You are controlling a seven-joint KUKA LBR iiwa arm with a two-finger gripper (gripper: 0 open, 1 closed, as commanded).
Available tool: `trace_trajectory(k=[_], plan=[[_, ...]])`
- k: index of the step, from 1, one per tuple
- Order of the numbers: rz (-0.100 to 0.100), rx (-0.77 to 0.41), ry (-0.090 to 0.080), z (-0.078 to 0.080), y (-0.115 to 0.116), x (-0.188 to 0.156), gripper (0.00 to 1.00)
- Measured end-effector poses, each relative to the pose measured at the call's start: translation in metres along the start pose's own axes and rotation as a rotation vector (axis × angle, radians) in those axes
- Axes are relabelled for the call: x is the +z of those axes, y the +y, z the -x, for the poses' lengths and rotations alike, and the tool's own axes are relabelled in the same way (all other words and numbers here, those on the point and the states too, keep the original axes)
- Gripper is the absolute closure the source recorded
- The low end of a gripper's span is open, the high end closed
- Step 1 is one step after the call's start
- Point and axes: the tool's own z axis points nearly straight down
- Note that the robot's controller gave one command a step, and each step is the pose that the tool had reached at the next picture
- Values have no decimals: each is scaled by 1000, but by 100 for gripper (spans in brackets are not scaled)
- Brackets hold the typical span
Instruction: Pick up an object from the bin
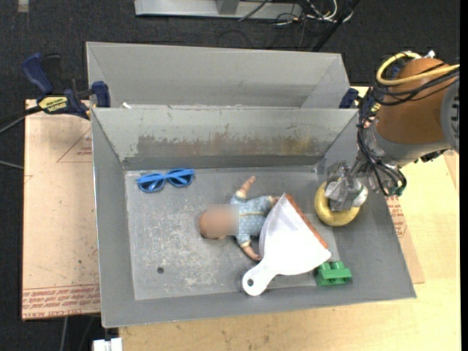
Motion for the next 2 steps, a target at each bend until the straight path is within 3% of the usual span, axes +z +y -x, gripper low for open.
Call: trace_trajectory(k=[1, 2], plan=[[5, 18, 18, 4, 5, -34, 100], [1, -2, 0, 11, 9, -91, 100]])
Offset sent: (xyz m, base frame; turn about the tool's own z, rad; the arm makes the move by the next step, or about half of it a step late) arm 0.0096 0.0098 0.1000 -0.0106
